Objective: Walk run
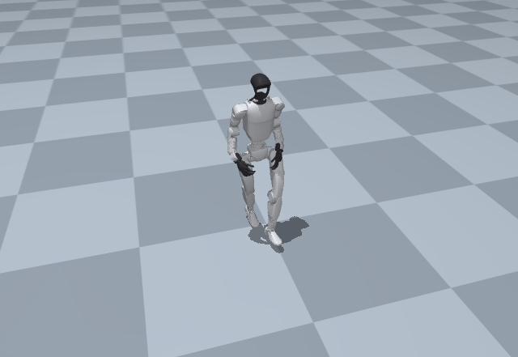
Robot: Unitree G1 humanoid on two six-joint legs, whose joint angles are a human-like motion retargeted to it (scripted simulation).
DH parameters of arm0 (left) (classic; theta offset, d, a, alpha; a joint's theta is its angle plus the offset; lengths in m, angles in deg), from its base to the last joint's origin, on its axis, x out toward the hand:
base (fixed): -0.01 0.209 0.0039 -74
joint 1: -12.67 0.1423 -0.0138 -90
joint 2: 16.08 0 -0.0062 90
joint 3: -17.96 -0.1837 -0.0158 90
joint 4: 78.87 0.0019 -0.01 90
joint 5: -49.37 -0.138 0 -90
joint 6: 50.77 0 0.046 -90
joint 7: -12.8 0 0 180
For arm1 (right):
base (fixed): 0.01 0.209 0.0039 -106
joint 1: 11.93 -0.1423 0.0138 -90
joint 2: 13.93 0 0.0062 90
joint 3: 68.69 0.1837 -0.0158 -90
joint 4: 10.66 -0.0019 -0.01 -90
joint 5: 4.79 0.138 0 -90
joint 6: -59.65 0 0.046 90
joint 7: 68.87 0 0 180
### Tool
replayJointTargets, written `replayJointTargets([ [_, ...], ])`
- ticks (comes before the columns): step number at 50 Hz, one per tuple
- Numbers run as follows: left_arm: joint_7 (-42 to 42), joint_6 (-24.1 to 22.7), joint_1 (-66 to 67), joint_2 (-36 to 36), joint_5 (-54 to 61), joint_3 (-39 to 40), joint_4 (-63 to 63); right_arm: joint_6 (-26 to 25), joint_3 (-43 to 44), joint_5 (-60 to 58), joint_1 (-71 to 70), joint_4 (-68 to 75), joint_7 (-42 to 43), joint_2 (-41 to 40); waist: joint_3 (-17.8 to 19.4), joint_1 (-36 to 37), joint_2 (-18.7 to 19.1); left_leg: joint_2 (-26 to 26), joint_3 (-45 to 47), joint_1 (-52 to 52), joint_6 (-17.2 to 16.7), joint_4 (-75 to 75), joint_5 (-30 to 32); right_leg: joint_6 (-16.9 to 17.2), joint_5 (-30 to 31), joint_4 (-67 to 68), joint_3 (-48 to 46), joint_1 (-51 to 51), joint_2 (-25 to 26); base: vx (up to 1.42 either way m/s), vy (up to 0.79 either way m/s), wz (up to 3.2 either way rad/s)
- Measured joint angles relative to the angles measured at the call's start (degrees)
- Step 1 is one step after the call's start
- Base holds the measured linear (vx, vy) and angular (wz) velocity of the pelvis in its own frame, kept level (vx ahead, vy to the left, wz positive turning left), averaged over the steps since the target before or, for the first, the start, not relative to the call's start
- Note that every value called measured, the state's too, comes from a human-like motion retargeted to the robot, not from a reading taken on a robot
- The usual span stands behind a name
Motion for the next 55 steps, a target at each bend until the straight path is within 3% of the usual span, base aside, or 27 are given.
replayJointTargets([
  [3, -0.58, -0.37, -0.74, 0.78, 2.92, 0.04, -2.15, -1.45, -0.74, -4.82, -1.26, 0.88, -0.50, 0.77, 2.30, 3.49, -1.87, -3.05, -4.48, 1.82, -4.73, -12.17, -5.87, 7.89, 10.54, 2.31, -4.40, 5.85, -1.81, 1.60, -0.38, -0.64],
  [4, -0.52, -0.06, -0.95, 1.53, 3.04, -0.05, -3.18, -1.75, -1.39, -6.31, -1.50, 0.90, -0.62, 1.18, 3.32, 2.92, -2.59, -3.40, -3.24, 3.04, -2.94, -11.98, -3.45, 10.53, 11.36, 8.83, -4.28, 5.81, -2.04, 1.52, -0.41, 0.25],
  [5, -0.44, 0.31, -1.05, 2.34, 2.85, -0.10, -4.29, -1.95, -2.21, -7.65, -1.62, 0.84, -0.70, 1.68, 4.47, 2.01, -3.62, -4.05, -1.05, 4.30, 1.03, -10.44, 0.72, 13.32, 11.36, 17.54, -3.04, 5.00, -2.34, 1.37, -0.56, 0.90],
  [7, -0.56, 1.21, -1.01, 4.74, 2.20, -0.17, -6.44, -2.25, -3.82, -9.12, -1.74, 0.67, -0.29, 1.04, 3.31, -4.55, -6.24, -7.24, -1.07, 4.96, 4.78, -0.61, -9.06, 17.62, 11.36, 32.83, -4.88, 0.19, -1.13, 1.81, -0.63, 1.43],
  [8, -1.03, 1.29, -0.51, 5.60, 2.08, -0.82, -6.30, -2.13, -4.05, -10.16, -0.83, 1.02, 0.17, 0.20, 2.73, -6.50, -5.69, -10.12, -11.55, 3.36, 2.76, 5.38, -11.66, 18.22, 11.36, 37.39, -3.82, -1.34, 2.56, 2.05, -0.53, 0.62],
  [9, -0.44, 0.42, -1.96, 6.31, 2.24, 0.52, -5.21, -1.66, -4.43, -10.41, -1.01, 0.81, 0.95, -0.52, 2.45, -7.75, -3.84, -7.11, -14.06, 2.29, 0.98, 9.74, -14.61, 17.25, 10.72, 39.05, -3.26, -3.97, 5.71, 1.70, -0.53, -0.41],
  [10, 0.68, -0.93, -4.38, 6.95, 2.55, 2.83, -3.64, -1.00, -4.88, -10.27, -1.74, 0.32, 1.89, -1.18, 2.31, -8.64, -1.35, -1.15, -12.58, 1.47, -0.69, 13.27, -17.72, 15.51, 9.75, 39.26, -2.95, -7.17, 8.59, 1.28, -0.54, -1.04],
  [13, 11.93, 2.59, -5.89, 5.60, 7.48, 0.05, -0.34, 0.60, -2.06, -8.16, 0.63, -2.90, 2.94, -2.24, -0.14, -7.79, 2.82, 5.14, -9.33, 10.57, -3.62, 10.23, -21.72, 9.36, -5.09, 41.96, -3.71, -16.11, 8.22, 1.59, -0.49, -0.81],
  [15, 19.09, 5.63, -6.64, 4.19, 11.95, -0.12, 0.39, 1.58, -0.99, -7.27, 2.35, -6.05, 4.57, -1.99, -0.47, -8.90, 4.18, 4.74, -8.16, 16.59, -5.23, 4.76, -18.34, 7.39, -12.89, 39.40, -3.67, -22.03, 4.70, 1.26, -0.24, -0.43],
  [20, 16.44, 6.06, -4.76, 2.38, 14.76, -4.14, 0.51, 4.16, 2.83, -4.29, 4.90, -9.82, 11.24, -1.38, -1.64, -16.12, 8.30, 4.57, -5.41, 31.27, -13.86, -7.67, 9.72, 6.62, -19.67, 12.65, -9.86, -29.26, -5.11, 1.54, -0.29, 0.37],
  [22, 14.09, 5.91, -3.98, 2.83, 11.40, -4.60, 0.29, 4.55, 3.84, -2.63, 4.30, -9.71, 12.96, -1.81, -1.45, -18.70, 9.09, 4.87, -5.38, 35.59, -18.26, -8.66, 20.50, 6.88, -23.54, 2.36, -3.81, -29.06, -4.13, 1.52, -0.44, 0.20],
  [23, 12.75, 5.97, -3.70, 3.03, 8.95, -4.52, 0.17, 4.46, 3.99, -1.75, 3.55, -9.47, 13.33, -2.05, -1.22, -19.00, 9.14, 5.14, -4.97, 37.41, -21.32, -8.16, 25.01, 7.54, -24.34, -0.98, -1.96, -28.45, -4.36, 1.57, -0.43, -0.32],
  [25, 9.81, 6.33, -3.33, 3.07, 4.09, -4.61, -0.16, 3.82, 3.79, -0.70, 1.94, -10.03, 12.59, -1.83, 0.37, -19.66, 8.68, 3.21, -5.77, 36.83, -24.55, 2.00, 29.18, 4.83, -18.87, -0.70, -0.54, -28.13, -6.10, 1.18, -0.06, -0.40],
  [27, 7.23, 6.70, -2.21, 3.10, 1.05, -4.47, -0.01, 2.76, 2.26, -0.68, 1.34, -11.46, 10.50, -1.15, 1.81, -20.48, 9.10, 2.37, -9.55, 32.95, -24.55, 19.21, 29.18, -1.02, -14.86, 7.47, -4.34, -27.35, -4.68, 1.60, -0.40, -0.56],
  [28, 6.49, 6.27, -0.57, 2.78, -0.67, -3.17, 0.53, 2.39, 0.48, -0.98, 1.99, -11.77, 9.40, -0.96, 1.66, -19.39, 9.72, 2.47, -10.01, 31.58, -24.55, 25.38, 29.18, -3.25, -18.12, 11.92, 1.26, -25.57, 0.94, 1.97, -0.87, -0.58],
  [30, 5.79, 4.71, 0.40, 1.33, -5.62, -1.43, 2.11, 2.29, 2.17, -1.72, 0.80, -10.38, 6.22, -1.20, 0.31, -19.82, 9.81, 2.71, -15.02, 25.61, -24.55, 33.14, 26.34, -2.27, -22.36, 15.90, 1.05, -24.42, -1.39, 1.51, -0.70, 0.57],
  [32, 5.42, 5.46, 0.03, -0.31, -7.55, 0.09, 2.66, 0.35, 3.36, -1.53, -1.57, -7.69, 0.76, -0.83, -1.24, -17.31, 8.53, 5.40, -11.44, 17.62, -19.95, 39.29, 17.04, -3.87, -24.37, 14.70, 1.29, -20.07, -0.57, 1.40, -0.48, -0.22],
  [35, 4.38, 4.58, 1.33, -1.38, -6.62, 0.88, 0.68, -3.90, 2.20, -1.51, -2.08, -5.46, -3.71, -0.39, -2.45, -13.10, 5.55, 5.69, -6.07, 9.00, -9.49, 34.92, 6.63, -4.59, -21.22, 9.51, 3.57, -12.33, 0.05, 1.49, -0.39, -0.58],
  [40, 1.62, 2.38, 1.76, -1.13, -1.76, 1.67, -2.07, -5.47, 0.70, -1.48, -0.05, -6.26, -3.00, 0.03, -3.37, -4.46, 0.16, -1.19, -3.70, 2.17, -1.06, 4.82, -1.24, 0.73, 0.43, -0.21, -3.86, -0.18, -1.97, 1.49, -0.44, -0.49],
  [42, 2.06, 2.06, 0.83, -0.81, 0.81, 2.43, -2.70, -5.09, 0.61, -3.49, 1.39, -6.79, -1.44, 0.06, -2.95, -0.79, -1.48, -4.11, -5.60, 2.97, -0.09, -6.63, -4.34, 5.13, 7.41, -0.50, -4.75, 3.87, -2.25, 1.47, -0.38, -0.75],
  [43, 2.27, 2.10, 0.14, -0.57, 1.80, 2.59, -3.07, -4.83, 0.54, -4.53, 1.89, -7.05, -0.48, 0.04, -2.56, 0.49, -2.01, -3.76, -4.75, 3.43, -1.56, -10.03, -5.30, 7.72, 10.00, 0.50, -5.50, 5.52, -2.52, 1.58, -0.37, -0.63],
  [45, 2.75, 2.54, -1.19, 0.13, 2.62, 2.65, -4.24, -4.34, -0.23, -6.24, 2.30, -7.25, 1.51, 0.11, -0.45, 2.25, -3.05, -3.96, -2.39, 4.79, -0.46, -11.64, -4.76, 14.70, 11.36, 11.42, -3.42, 6.08, -2.93, 1.20, -0.45, -0.44],
  [47, 2.29, 2.23, -1.92, 1.38, 2.30, 2.70, -5.63, -3.98, -1.13, -7.81, 1.94, -6.66, 1.54, -0.59, 0.46, -0.03, -4.35, -3.58, -0.82, 5.52, 5.45, -5.08, 0.73, 18.71, 11.36, 27.23, -6.24, 2.98, -2.42, 1.62, -0.76, 0.62],
  [48, 1.39, 1.37, -1.01, 1.90, 2.36, 2.40, -5.99, -3.95, -1.59, -8.91, 2.51, -5.72, 0.86, -1.27, -0.33, -3.67, -5.10, -7.43, -5.58, 6.50, 5.45, 0.25, -4.95, 20.10, 11.36, 34.44, -7.67, 1.10, -0.91, 2.02, -0.51, 1.22],
  [50, -1.21, -2.16, -1.29, 1.50, 3.70, 3.25, -4.13, -5.09, -0.49, -11.96, 2.59, -2.60, -1.45, -3.23, -1.82, -7.02, -2.19, -10.05, -22.25, 4.70, 2.21, 6.42, -8.13, 19.48, 11.36, 38.42, -3.88, -3.18, 6.51, 1.58, -0.07, 0.32],
  [52, 1.53, -6.06, -4.82, 0.55, 7.80, 7.56, -0.65, -9.46, 0.73, -9.73, 1.45, -2.09, -5.71, -5.29, -2.38, -8.79, 0.77, 1.11, -8.29, 7.88, 1.04, 9.40, -12.04, 17.51, 1.64, 43.68, -1.84, -10.10, 7.18, 1.03, -0.27, -0.46],
  [55, 7.96, -3.18, -6.94, -2.30, 14.69, 6.20, 2.64, -8.58, 3.32, 1.57, 3.12, -4.62, -8.94, -7.50, -4.01, -6.26, 2.09, 1.81, -7.93, 16.53, -1.70, 2.03, -10.66, 11.40, -8.23, 38.50, -1.28, -17.20, 3.21, 1.34, -0.41, -0.65],
])
